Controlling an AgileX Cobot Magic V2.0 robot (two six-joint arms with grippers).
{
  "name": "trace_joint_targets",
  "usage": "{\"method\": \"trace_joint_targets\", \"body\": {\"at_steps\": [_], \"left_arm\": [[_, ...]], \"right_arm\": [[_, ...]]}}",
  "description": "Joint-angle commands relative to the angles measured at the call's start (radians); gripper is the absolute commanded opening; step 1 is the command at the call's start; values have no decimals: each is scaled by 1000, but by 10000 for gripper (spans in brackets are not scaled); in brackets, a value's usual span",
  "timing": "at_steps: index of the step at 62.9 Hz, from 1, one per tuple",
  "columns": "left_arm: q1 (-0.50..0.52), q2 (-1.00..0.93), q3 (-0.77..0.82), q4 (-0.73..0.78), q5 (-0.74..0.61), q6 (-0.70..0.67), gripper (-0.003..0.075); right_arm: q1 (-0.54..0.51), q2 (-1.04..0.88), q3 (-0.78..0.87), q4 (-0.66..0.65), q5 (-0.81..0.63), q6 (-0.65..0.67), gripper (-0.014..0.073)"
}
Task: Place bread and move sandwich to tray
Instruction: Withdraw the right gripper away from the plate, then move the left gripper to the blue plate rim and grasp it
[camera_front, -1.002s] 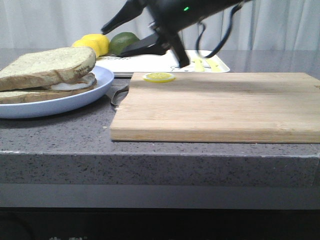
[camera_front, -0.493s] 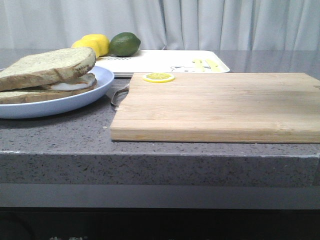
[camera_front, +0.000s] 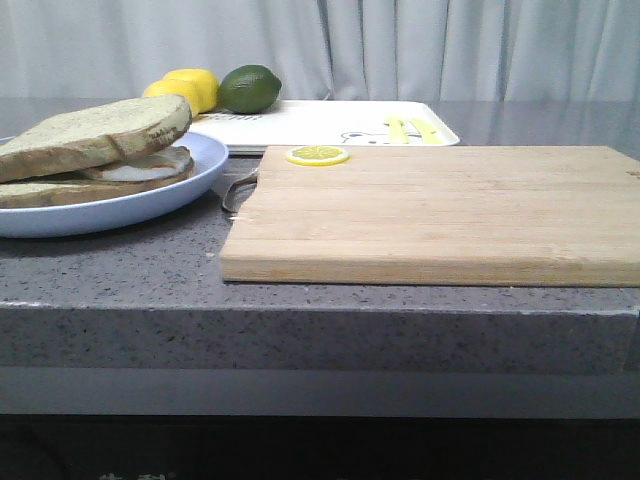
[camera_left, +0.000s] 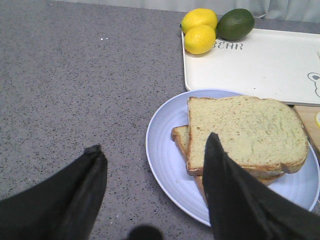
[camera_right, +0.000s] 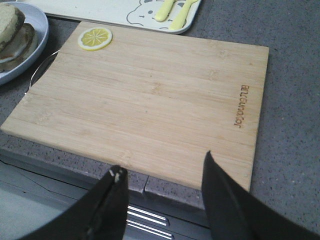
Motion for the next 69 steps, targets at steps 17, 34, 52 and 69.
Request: {"method": "trace_joint_targets", "body": {"at_steps": [17,34,52,69], "left_arm": [[-7,4,-30,-7,-77,-11,419],[-7,23,-51,-7,-25,11,419],[-5,249,-217,0,249,24,419],[25,546,-443,73,443,30,419]], "right_arm": [[-7,-64,25,-13,-42,1,371],[-7,-64,26,-12,-43,1,371],[-7,-64,26,-12,-42,1,371],[-7,-64,26,-12,-42,1,371]]}}
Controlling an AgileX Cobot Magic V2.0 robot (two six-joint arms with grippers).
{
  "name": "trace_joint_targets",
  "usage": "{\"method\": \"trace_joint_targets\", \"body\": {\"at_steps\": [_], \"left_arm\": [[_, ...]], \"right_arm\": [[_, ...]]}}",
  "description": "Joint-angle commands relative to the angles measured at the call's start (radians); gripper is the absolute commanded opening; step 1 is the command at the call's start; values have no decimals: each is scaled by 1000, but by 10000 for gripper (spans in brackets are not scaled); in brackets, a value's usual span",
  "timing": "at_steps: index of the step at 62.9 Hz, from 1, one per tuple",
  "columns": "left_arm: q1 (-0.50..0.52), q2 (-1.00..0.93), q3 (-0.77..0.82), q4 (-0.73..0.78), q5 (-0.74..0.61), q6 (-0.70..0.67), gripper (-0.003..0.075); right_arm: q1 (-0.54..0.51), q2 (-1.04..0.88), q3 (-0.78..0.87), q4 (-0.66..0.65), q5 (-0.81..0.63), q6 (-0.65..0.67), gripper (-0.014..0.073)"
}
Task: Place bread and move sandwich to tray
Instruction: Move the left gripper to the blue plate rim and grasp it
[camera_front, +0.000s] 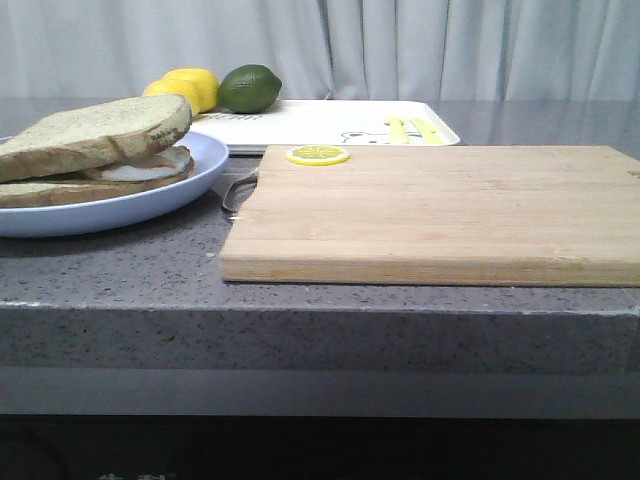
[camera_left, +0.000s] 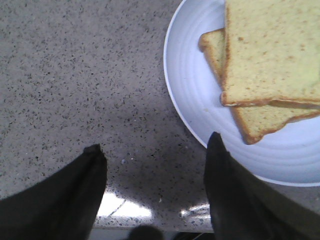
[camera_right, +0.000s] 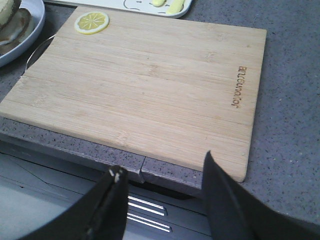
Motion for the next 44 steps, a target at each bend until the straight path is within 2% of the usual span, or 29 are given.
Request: {"method": "trace_joint_targets", "body": {"at_steps": [1,6,18,25,44], "left_arm": [[26,78,-102,11,3,7,419],[60,148,-160,-19,7,13,419],[164,293,-275,-269,62,158,419],[195,365,-311,-366,82,205,419],[199,491,-326,-441,93,244,419]], "right_arm": [[-7,5,-25,-5,-63,-3,371],[-7,5,-25,-5,-63,-3,371],[-7,5,-25,-5,-63,-3,371],[-7,5,-25,-5,-63,-3,371],[-7,5,-25,-5,-63,-3,371]]}}
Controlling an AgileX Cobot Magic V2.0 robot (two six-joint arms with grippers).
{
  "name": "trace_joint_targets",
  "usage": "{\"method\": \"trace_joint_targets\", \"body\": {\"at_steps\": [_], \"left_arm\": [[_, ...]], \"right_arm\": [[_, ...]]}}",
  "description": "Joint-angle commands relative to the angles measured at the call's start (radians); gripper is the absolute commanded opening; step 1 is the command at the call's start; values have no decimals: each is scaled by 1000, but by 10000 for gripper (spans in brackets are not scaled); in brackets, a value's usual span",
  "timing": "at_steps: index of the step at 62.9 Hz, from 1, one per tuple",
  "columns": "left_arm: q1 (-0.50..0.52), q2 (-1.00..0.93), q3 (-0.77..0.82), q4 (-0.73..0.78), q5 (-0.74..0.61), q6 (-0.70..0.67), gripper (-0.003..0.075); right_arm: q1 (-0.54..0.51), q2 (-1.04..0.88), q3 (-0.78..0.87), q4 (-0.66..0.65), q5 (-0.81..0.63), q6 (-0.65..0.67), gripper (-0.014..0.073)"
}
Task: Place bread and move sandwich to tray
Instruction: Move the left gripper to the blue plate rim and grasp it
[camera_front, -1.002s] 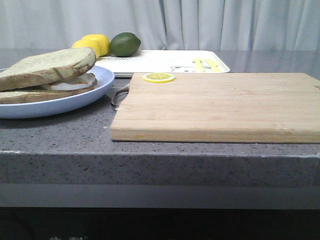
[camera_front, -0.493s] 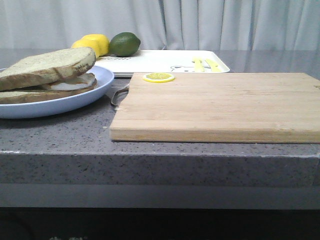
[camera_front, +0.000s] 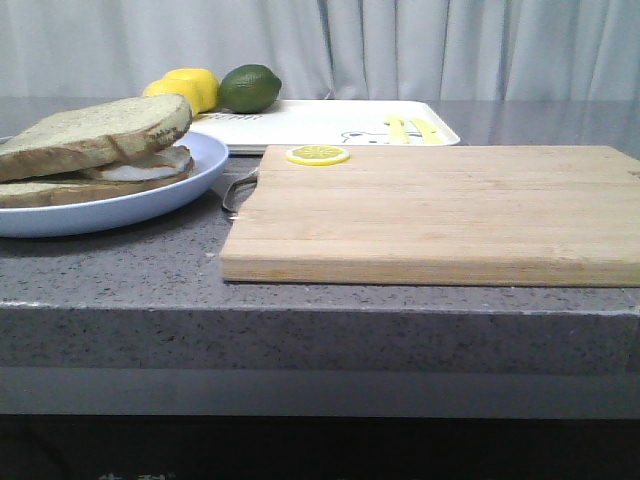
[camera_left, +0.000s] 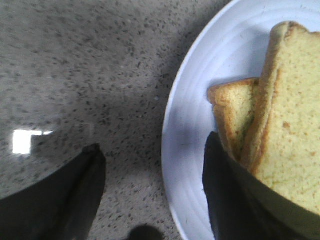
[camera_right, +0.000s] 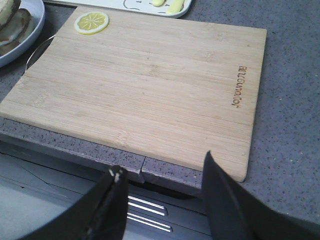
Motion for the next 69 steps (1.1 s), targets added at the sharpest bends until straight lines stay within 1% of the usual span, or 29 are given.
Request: {"method": "trace_joint_targets", "body": {"at_steps": [1,7,24,27,32,47,54,63,67,69], "left_arm": [[3,-8,-33,-61,-11,17,419],[3,12,-33,-81,-11,38,419],[3,58,-33,-86,-2,38,419],[3,60,-33,-86,2,40,409],[3,62,-33,-86,6,40,358],[3,64,-33,-86,6,40,160],[3,64,-33,-86,6,40,81],[3,64,-33,-86,6,40,4],[3,64,-33,-86,6,40,-21],[3,64,-33,-86,6,40,-20]], "right_arm": [[-7,5,-25,-5,-64,-5,371],[-7,5,-25,-5,-64,-5,371],[-7,5,-25,-5,-64,-5,371],[-7,5,-25,-5,-64,-5,371],[-7,5,-25,-5,-64,-5,371],[-7,5,-25,-5,-64,-5,371],[-7,5,-25,-5,-64,-5,371],[-7,5,-25,-5,-64,-5,371],[-7,5,-25,-5,-64,-5,371],[-7,5,-25,-5,-64,-5,371]]}}
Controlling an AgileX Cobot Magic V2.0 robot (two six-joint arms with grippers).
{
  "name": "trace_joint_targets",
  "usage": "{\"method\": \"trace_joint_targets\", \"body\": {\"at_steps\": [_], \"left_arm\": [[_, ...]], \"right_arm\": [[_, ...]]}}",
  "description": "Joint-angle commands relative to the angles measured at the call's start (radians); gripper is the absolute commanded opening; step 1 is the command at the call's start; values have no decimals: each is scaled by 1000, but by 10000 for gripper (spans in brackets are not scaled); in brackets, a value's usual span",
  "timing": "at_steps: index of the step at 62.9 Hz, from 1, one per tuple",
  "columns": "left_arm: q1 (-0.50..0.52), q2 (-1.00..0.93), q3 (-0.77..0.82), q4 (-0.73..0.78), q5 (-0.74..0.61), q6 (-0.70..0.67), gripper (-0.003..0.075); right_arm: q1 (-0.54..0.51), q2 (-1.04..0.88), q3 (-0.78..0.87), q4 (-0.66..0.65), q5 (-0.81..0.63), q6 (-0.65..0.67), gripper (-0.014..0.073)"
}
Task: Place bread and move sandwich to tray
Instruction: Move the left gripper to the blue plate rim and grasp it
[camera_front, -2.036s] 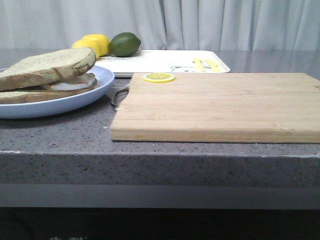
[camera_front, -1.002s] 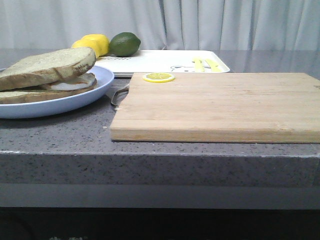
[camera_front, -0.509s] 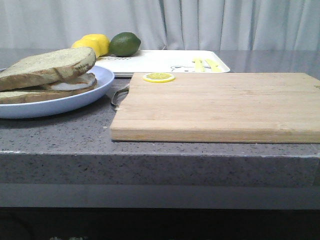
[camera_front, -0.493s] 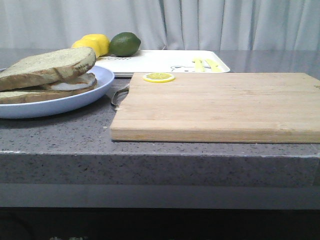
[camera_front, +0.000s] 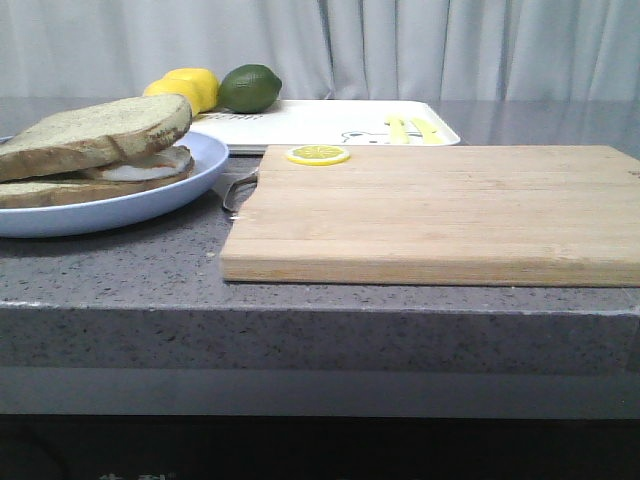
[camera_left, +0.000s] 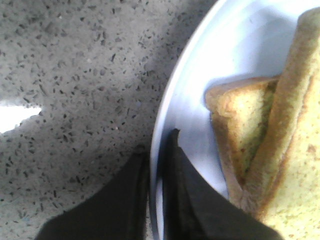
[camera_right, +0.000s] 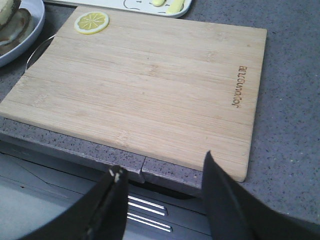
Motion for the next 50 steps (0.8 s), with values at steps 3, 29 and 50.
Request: {"method": "trace_joint_targets", "body": {"at_steps": [3,29,50], "left_arm": [[-1,-38,-30,2,-10,3,-20],[-1,-38,-30,-59,-10,3,-20],[-1,-43,-30,-164,24,54,-20]], "right_arm": [[-7,5,-25,-5,-64,-5,371],[-7,5,-25,-5,-64,-5,371],[-7,5,-25,-5,-64,-5,371]]}}
